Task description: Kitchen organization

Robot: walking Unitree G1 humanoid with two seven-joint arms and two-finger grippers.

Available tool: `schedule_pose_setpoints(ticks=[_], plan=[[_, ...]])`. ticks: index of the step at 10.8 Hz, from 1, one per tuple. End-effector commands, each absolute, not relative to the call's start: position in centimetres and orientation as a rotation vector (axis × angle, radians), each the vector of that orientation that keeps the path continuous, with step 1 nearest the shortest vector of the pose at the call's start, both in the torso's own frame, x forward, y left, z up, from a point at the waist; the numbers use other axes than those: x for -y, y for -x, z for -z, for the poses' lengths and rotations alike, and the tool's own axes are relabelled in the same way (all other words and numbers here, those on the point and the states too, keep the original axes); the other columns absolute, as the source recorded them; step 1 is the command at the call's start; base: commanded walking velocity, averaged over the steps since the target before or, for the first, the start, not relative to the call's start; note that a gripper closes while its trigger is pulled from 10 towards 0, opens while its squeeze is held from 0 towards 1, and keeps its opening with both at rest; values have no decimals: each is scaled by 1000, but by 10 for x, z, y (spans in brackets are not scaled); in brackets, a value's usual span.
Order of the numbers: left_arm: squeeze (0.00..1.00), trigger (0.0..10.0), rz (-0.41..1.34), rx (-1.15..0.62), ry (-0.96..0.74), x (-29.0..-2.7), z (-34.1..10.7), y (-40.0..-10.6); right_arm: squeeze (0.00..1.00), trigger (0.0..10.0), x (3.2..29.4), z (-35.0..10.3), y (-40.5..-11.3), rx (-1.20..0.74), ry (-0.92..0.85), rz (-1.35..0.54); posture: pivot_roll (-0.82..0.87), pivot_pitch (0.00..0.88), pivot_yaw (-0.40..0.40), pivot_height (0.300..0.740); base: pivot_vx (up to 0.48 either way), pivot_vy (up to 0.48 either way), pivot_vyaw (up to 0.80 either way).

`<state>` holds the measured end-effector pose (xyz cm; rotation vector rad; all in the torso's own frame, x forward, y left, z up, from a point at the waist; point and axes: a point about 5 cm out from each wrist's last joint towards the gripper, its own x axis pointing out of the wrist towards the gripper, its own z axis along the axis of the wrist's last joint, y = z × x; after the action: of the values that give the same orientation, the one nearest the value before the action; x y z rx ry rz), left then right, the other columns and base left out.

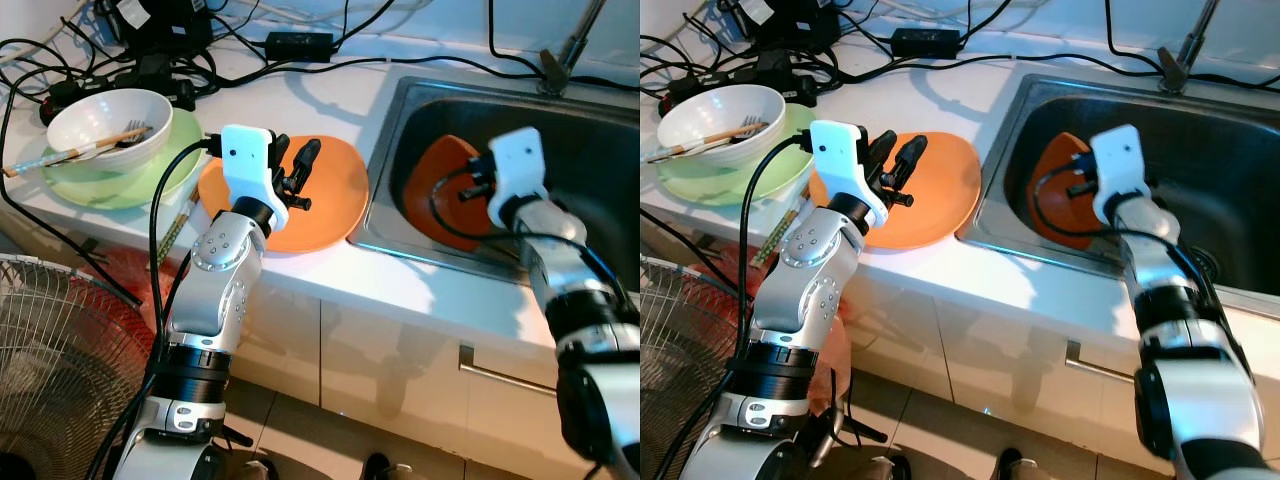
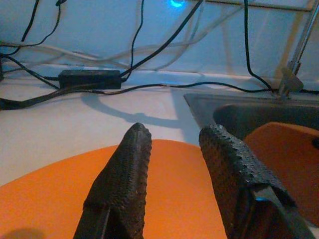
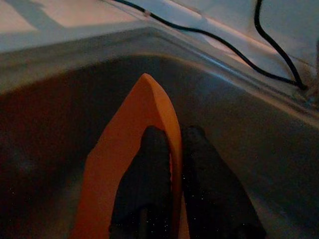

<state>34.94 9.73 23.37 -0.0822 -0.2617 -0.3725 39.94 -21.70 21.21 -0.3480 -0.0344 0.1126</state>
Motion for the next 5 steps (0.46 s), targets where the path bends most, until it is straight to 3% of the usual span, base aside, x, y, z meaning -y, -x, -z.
schedule_pose_setpoints(ticks=[1,5], plan=[[0,10000,367,263,82,-99,-234,-347,0,10000,215,-220,-402,41,381,-135,77,176,23,740,0,0,0],[0,10000,366,264,80,-99,-234,-346,0,10000,204,-192,-401,-79,432,-227,89,168,16,740,0,0,0]])
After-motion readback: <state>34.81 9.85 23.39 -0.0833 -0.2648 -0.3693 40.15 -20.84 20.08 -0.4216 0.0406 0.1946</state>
